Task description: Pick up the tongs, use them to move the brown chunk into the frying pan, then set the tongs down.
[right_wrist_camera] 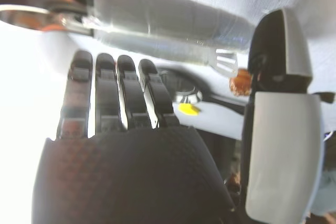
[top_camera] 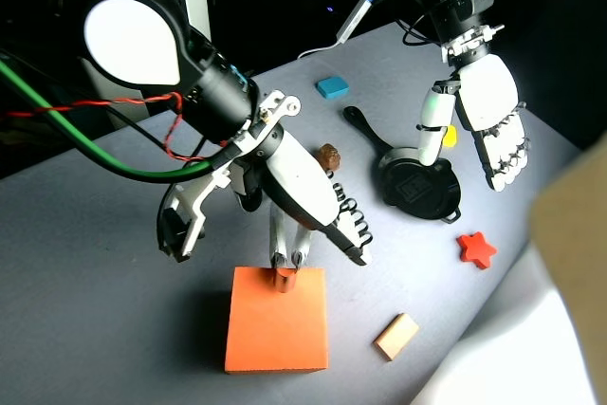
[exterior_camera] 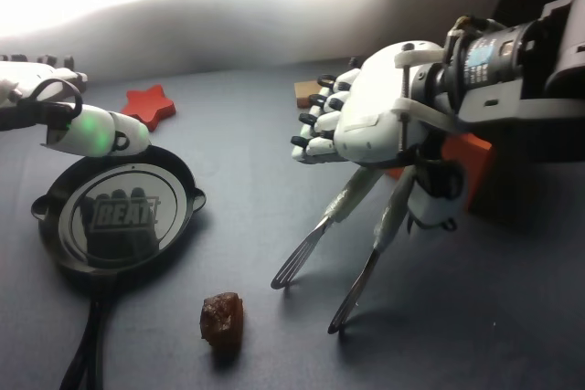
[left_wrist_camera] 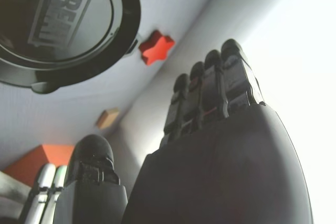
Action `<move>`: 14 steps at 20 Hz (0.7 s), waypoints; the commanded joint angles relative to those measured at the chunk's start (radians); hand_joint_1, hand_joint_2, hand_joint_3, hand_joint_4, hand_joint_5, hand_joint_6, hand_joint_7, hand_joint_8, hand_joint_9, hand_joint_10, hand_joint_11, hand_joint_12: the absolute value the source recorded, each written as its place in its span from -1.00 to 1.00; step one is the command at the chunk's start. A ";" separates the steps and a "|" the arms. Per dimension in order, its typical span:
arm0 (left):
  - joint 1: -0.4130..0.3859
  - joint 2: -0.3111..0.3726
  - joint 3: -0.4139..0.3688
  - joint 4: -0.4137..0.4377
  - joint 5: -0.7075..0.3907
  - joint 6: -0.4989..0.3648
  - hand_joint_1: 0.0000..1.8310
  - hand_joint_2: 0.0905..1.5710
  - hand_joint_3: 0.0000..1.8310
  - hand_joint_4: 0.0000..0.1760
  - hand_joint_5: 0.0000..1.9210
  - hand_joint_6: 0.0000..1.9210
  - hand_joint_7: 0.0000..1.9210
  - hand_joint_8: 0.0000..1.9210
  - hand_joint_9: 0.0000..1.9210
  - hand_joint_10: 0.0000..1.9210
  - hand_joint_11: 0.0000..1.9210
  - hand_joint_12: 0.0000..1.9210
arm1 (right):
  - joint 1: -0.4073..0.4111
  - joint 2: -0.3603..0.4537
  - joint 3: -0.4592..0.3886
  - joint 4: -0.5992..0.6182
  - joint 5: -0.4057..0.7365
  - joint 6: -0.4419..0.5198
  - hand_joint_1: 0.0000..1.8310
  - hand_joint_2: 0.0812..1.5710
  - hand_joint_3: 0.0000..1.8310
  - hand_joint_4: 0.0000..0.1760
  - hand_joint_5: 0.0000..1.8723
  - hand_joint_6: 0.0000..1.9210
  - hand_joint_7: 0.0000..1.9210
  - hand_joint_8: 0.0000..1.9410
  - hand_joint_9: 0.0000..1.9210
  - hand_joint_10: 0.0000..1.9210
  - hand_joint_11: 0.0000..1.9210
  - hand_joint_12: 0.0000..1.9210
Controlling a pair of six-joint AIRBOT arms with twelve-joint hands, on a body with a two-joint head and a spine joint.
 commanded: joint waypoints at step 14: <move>-0.017 -0.005 0.020 0.028 -0.006 0.021 -1.00 0.39 -1.00 -1.00 -1.00 -1.00 -1.00 -1.00 -1.00 -1.00 -1.00 -1.00 | -0.053 -0.053 0.069 -0.019 0.086 -0.068 -0.06 0.10 -1.00 -1.00 -1.00 -1.00 -1.00 -1.00 -1.00 -1.00 -1.00 -1.00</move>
